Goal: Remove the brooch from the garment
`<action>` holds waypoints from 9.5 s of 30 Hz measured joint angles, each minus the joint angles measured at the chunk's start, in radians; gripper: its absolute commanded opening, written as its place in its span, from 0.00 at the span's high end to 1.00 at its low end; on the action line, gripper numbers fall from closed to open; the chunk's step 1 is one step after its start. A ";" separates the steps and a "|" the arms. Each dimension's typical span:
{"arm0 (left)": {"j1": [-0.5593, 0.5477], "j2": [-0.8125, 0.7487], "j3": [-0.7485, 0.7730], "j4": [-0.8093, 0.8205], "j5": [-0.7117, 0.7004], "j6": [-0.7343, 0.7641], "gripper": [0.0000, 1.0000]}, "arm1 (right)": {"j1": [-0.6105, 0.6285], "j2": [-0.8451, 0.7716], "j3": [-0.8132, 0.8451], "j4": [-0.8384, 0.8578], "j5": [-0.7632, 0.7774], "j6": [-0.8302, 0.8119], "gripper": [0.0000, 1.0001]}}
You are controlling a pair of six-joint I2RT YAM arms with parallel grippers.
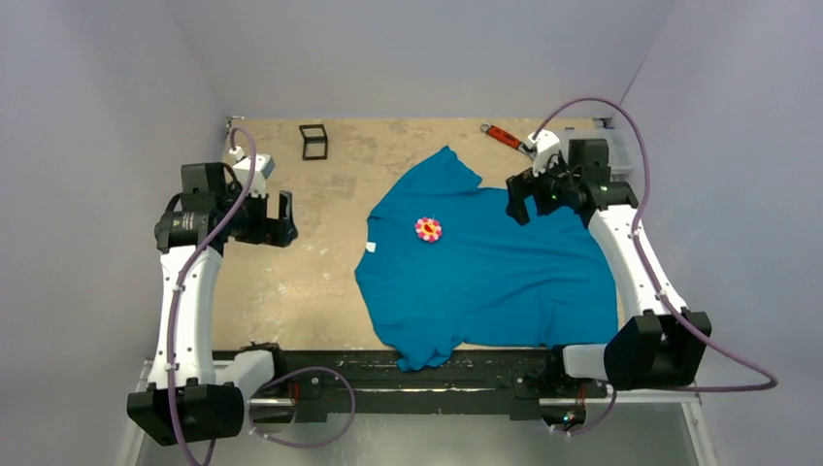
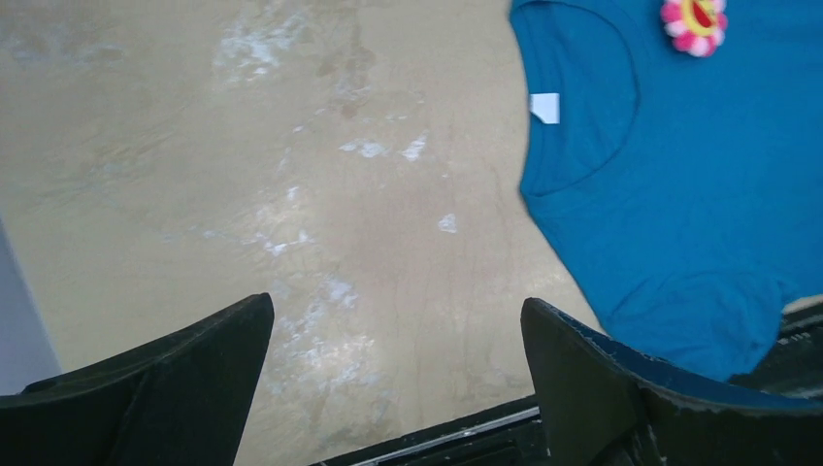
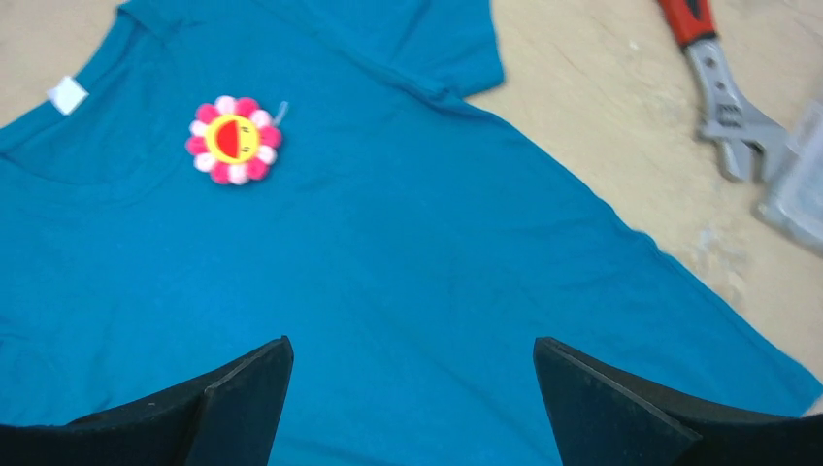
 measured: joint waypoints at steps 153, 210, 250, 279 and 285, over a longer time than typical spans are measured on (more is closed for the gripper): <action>-0.915 0.468 -0.345 0.827 -0.182 0.565 0.57 | 0.396 0.720 0.034 0.367 -0.484 0.537 0.77; -0.741 0.599 -0.142 0.703 0.137 0.058 1.00 | 0.380 0.576 -0.131 0.454 -0.481 0.520 0.58; -0.606 0.551 -0.106 0.795 0.458 -0.205 1.00 | 0.383 0.484 -0.229 0.475 -0.435 0.349 0.42; -0.687 0.659 -0.239 0.901 0.486 -0.103 0.96 | 0.370 0.417 -0.161 0.241 -0.564 -0.191 0.50; -0.707 0.673 -0.270 0.916 0.480 -0.101 0.88 | 0.356 0.424 -0.145 0.203 -0.564 -0.205 0.49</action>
